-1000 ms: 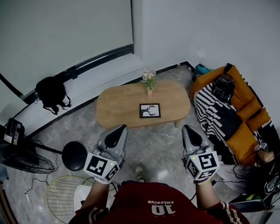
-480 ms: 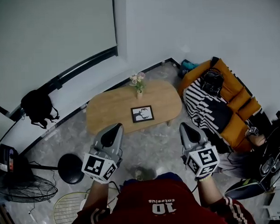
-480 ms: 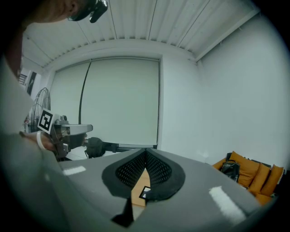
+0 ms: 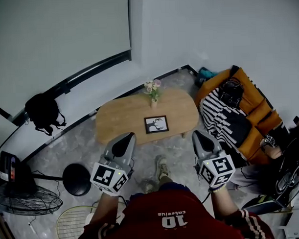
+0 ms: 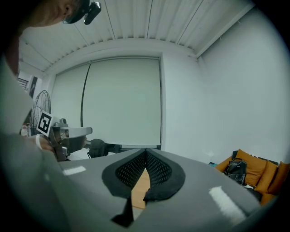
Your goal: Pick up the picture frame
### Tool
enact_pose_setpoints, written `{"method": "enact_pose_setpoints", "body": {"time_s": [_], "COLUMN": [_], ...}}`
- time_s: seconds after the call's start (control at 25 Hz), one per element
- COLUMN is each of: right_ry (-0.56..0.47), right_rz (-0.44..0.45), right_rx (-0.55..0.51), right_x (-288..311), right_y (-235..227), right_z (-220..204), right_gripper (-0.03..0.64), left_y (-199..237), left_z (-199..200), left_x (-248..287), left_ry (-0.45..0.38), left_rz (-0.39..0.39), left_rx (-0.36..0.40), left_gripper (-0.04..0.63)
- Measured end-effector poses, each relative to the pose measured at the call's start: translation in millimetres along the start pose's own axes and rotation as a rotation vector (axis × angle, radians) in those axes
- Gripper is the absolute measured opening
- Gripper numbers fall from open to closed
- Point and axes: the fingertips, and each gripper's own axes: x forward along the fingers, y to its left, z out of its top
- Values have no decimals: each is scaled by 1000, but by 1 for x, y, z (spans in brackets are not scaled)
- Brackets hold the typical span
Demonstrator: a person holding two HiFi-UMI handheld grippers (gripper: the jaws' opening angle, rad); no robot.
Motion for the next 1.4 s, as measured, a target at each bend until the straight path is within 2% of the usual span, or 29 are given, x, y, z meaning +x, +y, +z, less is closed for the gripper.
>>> {"method": "enact_pose_setpoints", "body": {"time_s": [0.28, 0.64, 0.8, 0.92, 1.0, 1.4], "right_ry": [-33, -49, -59, -62, -62, -42], "right_rz": [58, 96, 117, 104, 87, 18], "right_rx": [14, -25, -50, -55, -52, -62], "right_x": [32, 70, 83, 93, 99, 134], "right_y": [4, -2, -6, -13, -19, -57], "right_z": [7, 19, 23, 24, 24, 1], "right_gripper": [0, 3, 49, 130, 156, 138], "left_y": [13, 31, 36, 37, 40, 52], "left_z": [9, 17, 21, 23, 22, 5], "left_x": [5, 24, 41, 53, 60, 98], "left_ry": [-12, -18, -29, -26, -23, 1], "left_rz": [22, 35, 35, 27, 22, 6], "left_rx": [24, 48, 49, 48, 46, 48], "left_gripper": [3, 3, 3, 2, 3, 3]}}
